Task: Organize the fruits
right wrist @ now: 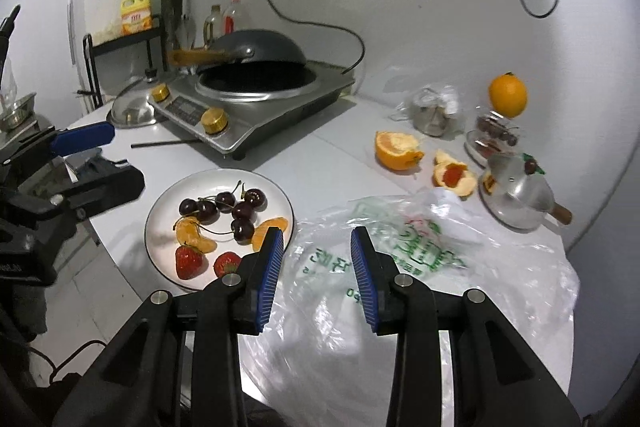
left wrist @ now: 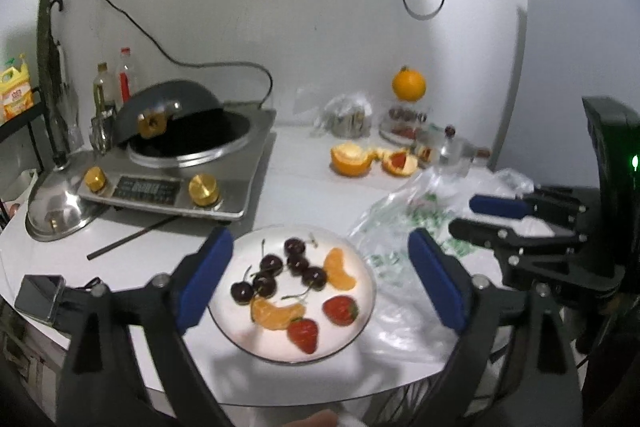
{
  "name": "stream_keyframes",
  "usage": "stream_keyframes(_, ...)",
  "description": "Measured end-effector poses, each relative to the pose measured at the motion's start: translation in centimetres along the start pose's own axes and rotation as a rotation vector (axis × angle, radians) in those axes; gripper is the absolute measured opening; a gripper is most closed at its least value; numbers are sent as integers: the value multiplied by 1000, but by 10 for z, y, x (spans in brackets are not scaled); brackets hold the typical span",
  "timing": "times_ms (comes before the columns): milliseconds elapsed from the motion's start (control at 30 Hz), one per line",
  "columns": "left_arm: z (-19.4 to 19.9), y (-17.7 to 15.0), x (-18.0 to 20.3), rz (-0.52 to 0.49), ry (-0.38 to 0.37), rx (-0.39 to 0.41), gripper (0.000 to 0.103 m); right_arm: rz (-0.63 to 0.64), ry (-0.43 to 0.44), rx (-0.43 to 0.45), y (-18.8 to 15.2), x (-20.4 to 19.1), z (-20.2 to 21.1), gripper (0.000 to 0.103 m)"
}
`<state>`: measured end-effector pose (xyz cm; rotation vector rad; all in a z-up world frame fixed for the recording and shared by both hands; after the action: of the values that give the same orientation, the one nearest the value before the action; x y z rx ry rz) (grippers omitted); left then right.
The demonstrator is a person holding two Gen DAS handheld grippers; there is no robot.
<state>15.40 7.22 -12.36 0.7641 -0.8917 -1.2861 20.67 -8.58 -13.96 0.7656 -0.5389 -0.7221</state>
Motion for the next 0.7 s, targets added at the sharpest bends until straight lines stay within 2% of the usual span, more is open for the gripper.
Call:
stream_keyframes(67,10,4,7,0,5,23,95,-6,-4,24,0,2,12,37)
stream_keyframes(333,45,19,30,-2,35,98,95,-26,-37,142,5,10,69,52)
stream_keyframes(500,73,31,41,-3,37,166,95,-46,-68,216,10,17,105,54)
stream_keyframes(600,91,38,45,4,44,204,95,-50,-82,260,13,17,125,63)
stream_keyframes(700,106,44,49,1,53,238,97,-48,-93,305,17,19,146,67)
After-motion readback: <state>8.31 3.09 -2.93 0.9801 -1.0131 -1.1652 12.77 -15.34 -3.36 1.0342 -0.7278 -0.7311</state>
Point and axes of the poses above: each gripper's, at about its wrist camera, not at the fingertips, and z roughly against the way its jaws point, x to its right, y to its top, the point moved 3 cm from there along -z, roughly the way its jaws point, and after that the axes turned 3 degrees about z, right-handed, at the moved point
